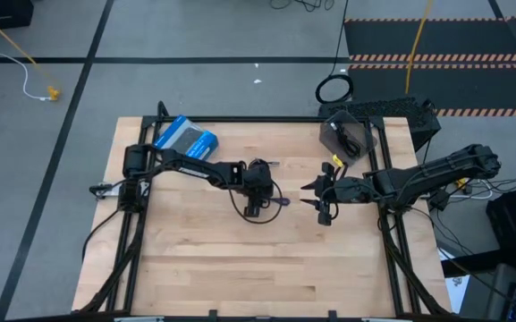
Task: Pick and place USB-C Cables
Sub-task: Put the blue charger cable into the bin
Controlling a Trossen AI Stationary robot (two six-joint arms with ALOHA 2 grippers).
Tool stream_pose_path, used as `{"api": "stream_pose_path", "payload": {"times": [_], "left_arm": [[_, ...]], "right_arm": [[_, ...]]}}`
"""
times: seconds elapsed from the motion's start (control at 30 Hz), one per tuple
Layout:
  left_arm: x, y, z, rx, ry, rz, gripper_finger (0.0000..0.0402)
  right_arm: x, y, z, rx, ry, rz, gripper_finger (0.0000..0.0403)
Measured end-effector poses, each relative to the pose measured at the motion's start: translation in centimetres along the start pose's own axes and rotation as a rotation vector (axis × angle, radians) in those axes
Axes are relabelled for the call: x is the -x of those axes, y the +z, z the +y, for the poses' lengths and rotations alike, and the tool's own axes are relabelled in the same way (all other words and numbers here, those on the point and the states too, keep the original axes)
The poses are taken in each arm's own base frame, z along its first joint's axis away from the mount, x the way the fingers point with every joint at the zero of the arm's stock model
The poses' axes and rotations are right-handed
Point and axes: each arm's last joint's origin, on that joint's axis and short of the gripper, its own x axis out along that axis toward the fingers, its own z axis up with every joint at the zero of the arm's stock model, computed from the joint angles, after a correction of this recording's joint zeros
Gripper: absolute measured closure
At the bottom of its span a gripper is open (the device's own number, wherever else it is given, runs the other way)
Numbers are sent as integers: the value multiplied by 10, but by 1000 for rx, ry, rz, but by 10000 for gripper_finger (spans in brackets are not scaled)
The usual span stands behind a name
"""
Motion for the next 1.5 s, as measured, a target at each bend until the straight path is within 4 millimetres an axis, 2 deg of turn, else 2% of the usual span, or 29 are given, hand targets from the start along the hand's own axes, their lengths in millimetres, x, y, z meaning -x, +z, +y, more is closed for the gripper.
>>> {"api": "stream_pose_path", "payload": {"times": [0.43, 0.63, 1.03, 1.5], "left_arm": [[-7, -9, 15, 69, -58, 20, 322], [-6, -8, 17, 47, -37, 19, 360], [3, 9, 14, 50, -18, 73, 368], [30, 41, 0, 55, 29, 189, 369]], "right_arm": [[0, 1, 0, -3, 0, -8, 243], [0, 1, 0, -2, 0, -7, 243], [0, 1, 0, -2, 0, -6, 243], [0, 1, 0, -3, 0, -2, 243]]}}
